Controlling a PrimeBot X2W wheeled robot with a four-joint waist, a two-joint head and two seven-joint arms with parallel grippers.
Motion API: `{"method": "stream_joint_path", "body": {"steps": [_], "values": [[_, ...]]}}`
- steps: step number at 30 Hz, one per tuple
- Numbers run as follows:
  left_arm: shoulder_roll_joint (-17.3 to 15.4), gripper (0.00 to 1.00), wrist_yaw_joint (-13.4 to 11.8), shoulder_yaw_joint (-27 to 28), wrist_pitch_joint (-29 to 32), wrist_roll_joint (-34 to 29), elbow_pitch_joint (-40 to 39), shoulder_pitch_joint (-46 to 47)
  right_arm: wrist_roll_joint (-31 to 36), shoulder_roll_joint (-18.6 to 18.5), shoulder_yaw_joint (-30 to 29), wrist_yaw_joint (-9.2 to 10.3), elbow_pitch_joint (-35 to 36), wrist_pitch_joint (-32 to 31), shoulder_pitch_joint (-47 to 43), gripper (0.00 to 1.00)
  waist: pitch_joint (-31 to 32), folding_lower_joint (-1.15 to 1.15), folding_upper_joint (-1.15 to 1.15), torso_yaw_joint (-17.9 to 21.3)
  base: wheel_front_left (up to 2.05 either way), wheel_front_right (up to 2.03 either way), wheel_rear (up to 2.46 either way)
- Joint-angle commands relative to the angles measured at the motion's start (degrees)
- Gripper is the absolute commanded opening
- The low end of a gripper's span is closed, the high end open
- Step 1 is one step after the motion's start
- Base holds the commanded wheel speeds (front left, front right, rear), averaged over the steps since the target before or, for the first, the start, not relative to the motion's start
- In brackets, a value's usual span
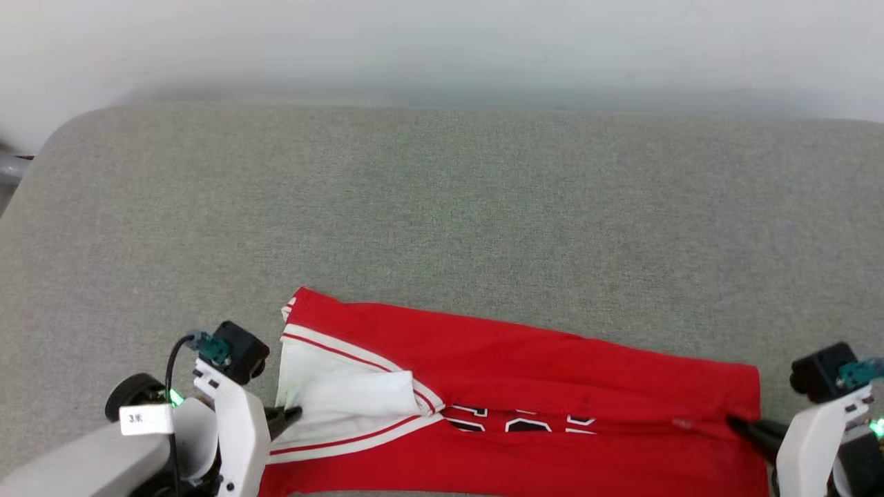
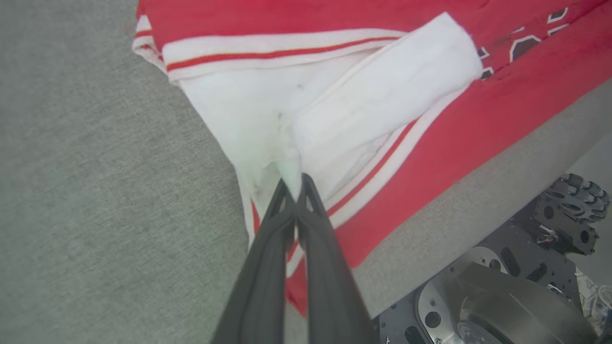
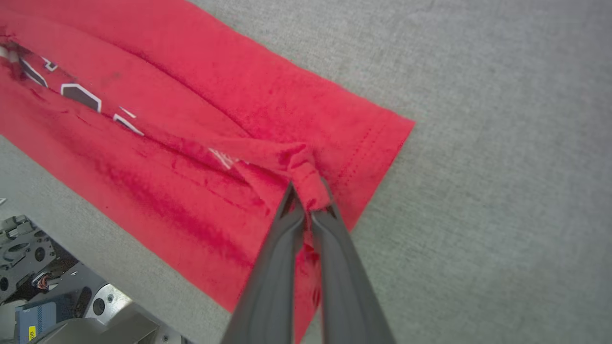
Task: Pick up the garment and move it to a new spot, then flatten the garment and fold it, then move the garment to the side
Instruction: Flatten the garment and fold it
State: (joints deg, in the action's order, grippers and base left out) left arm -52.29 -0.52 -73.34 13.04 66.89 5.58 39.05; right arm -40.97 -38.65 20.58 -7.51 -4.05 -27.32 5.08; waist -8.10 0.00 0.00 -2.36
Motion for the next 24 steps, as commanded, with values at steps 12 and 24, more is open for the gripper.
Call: {"method": "stream_joint_path", "body": {"steps": [12, 24], "values": [[3.54, 1.0, -1.55, 1.24, -7.15, -0.54, 6.17, -4.14, 0.9, 4.38, 0.46, 0.05, -3.97, 0.48, -1.27, 1.0, -0.81, 0.0, 0.0, 0.9, 0.0, 0.0, 0.0], [4.57, 1.0, -12.9, 8.39, -25.98, -3.54, 5.9, -8.12, -5.59, 0.72, -8.02, 0.05, 4.33, 1.22, -4.08, 1.0, 2.46, 0.0, 0.0, 0.15, 0.0, 0.0, 0.0]]}}
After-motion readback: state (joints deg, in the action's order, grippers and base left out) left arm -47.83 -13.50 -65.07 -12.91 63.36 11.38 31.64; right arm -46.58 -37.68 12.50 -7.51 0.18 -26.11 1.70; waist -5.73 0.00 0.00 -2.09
